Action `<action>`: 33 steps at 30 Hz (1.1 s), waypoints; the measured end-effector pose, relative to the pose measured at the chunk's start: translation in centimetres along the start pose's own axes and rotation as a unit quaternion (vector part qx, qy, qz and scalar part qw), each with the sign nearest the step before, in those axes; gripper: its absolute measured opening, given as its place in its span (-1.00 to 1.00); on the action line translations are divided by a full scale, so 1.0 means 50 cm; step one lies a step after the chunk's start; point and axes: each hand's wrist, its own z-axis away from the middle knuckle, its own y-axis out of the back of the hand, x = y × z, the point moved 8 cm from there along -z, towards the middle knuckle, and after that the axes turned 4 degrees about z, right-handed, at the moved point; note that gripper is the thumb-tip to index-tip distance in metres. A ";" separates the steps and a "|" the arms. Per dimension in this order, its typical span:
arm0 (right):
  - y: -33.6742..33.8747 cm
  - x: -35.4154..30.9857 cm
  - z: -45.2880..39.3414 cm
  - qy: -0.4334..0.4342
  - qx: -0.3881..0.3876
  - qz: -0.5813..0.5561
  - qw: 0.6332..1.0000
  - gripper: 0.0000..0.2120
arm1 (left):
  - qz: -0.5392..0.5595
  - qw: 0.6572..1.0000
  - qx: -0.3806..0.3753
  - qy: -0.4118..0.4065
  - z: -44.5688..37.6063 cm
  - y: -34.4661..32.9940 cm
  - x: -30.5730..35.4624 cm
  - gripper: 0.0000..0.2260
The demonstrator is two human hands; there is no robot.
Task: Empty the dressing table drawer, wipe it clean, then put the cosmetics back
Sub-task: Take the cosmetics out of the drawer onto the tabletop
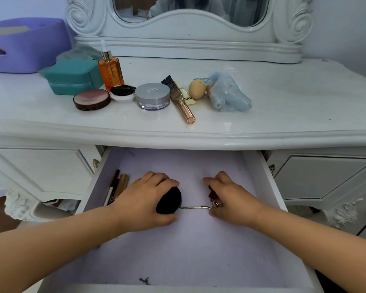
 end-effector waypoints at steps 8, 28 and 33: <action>-0.001 0.009 0.006 -0.024 -0.013 0.033 0.999 -0.76 | 0.008 1.000 0.002 -0.001 0.000 0.002 0.006 -0.29; 0.033 -0.030 0.054 0.070 -0.005 0.011 0.997 -0.68 | 0.018 0.985 0.136 -0.107 0.031 0.124 0.135 -0.47; 0.145 -0.064 0.103 0.082 0.038 -0.068 0.994 -0.71 | 0.023 0.974 0.190 -0.124 0.045 0.183 0.152 -0.45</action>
